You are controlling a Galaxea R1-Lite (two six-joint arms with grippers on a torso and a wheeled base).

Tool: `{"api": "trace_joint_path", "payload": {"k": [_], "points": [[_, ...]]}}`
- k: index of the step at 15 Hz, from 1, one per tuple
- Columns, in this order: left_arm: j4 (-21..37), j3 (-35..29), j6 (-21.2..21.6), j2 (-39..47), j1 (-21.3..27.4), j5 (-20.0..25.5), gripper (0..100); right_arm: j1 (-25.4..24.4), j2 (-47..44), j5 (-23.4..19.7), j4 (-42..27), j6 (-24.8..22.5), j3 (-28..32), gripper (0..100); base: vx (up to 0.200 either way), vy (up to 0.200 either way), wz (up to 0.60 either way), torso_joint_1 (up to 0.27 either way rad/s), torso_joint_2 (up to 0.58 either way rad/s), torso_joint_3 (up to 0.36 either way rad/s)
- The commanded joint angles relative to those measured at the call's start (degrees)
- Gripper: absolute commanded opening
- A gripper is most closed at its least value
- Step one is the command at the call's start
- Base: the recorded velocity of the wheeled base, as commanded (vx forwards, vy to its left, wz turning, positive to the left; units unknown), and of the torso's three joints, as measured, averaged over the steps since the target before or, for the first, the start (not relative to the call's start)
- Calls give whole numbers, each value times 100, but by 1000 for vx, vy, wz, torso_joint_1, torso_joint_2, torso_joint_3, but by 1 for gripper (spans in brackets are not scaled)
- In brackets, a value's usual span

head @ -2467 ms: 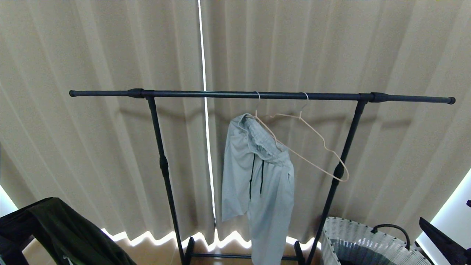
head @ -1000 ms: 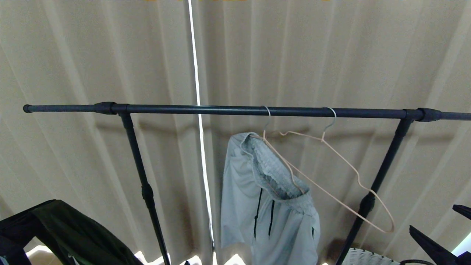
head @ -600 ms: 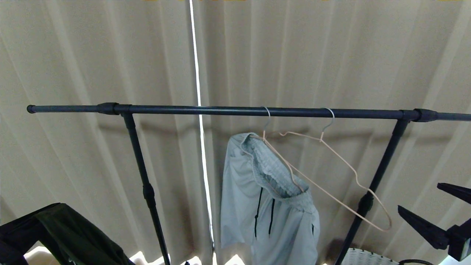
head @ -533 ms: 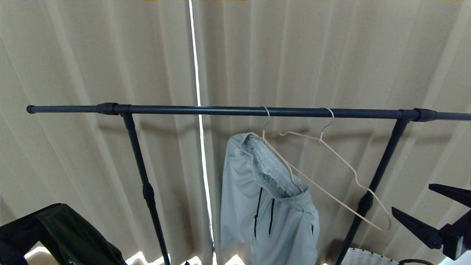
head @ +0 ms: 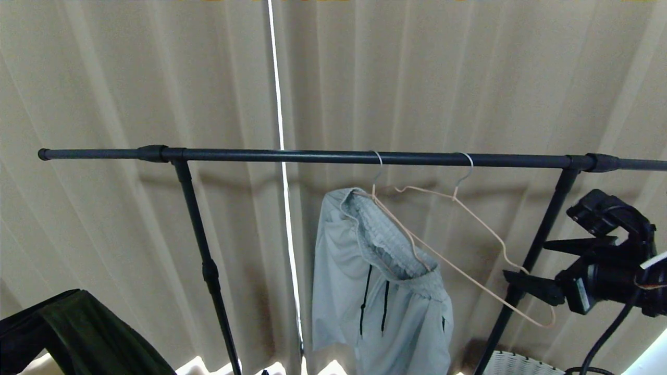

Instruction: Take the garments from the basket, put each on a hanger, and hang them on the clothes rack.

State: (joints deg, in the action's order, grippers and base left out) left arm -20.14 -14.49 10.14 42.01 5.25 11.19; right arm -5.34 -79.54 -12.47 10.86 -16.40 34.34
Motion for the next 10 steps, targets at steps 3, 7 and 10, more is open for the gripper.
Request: {"api": "trace_joint_path", "payload": {"k": [3,7,10], "points": [[10,52,58,-105,46,-3,0,-29,-1028,-19,4,40,591,100,0,0,0,0,0,0],[10,61,58,-105,46,-3,0,-319,-1494,-10,21,471,960,100,0,0,0,0,0,0],[10,61,58,-105,55,-3,0,-459,-1608,-10,21,559,1066,100,0,0,0,0,0,0]]}}
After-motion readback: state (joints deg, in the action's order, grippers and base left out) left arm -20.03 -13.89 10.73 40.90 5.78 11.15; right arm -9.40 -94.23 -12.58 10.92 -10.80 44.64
